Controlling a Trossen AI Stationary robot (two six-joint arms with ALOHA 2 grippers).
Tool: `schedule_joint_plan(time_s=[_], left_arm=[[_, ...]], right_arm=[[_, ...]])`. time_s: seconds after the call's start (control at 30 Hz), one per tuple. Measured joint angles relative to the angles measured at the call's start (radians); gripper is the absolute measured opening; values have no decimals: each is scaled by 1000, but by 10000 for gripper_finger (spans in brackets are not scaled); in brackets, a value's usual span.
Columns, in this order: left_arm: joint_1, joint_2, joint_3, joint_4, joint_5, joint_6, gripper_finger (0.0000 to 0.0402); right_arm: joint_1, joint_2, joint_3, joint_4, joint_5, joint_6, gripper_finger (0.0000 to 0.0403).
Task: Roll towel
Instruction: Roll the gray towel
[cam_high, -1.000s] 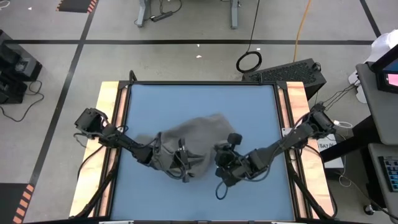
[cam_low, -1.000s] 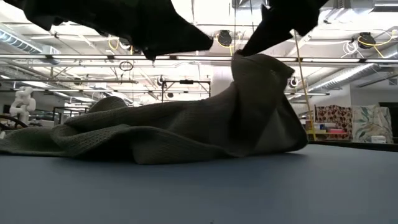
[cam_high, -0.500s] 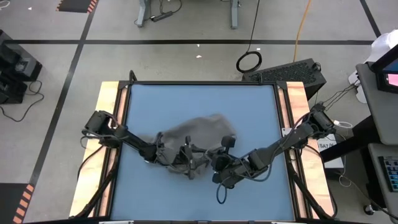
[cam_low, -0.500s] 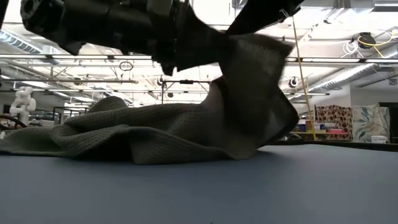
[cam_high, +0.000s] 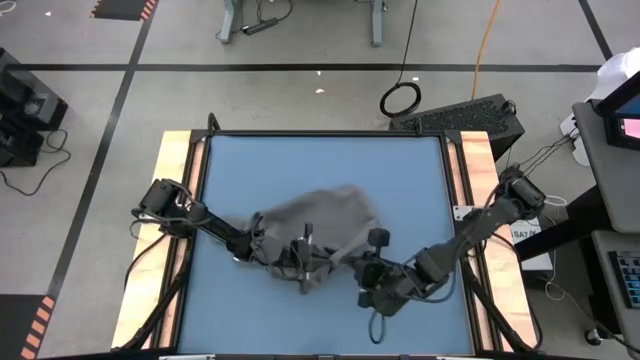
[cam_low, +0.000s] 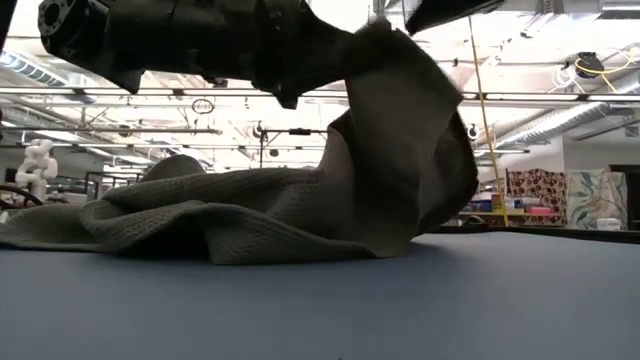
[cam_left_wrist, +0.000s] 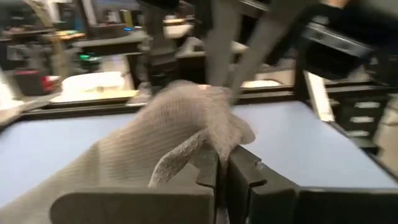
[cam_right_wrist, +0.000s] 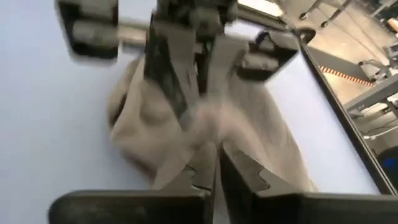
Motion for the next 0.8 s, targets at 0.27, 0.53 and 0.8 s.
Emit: schedule_joint_plan(time_s=[0.27, 0.53, 0.8], left_arm=[[-8, -83, 0, -35, 138, -26, 5], [-8, -155, -1, -177, 213, -60, 5], [-4, -157, 0, -213, 257, -79, 5]], right_arm=[[118, -20, -19, -299, -48, 327, 100], [172, 16, -150, -168, 53, 458, 202], [162, 51, -187, 95, 141, 303, 233]])
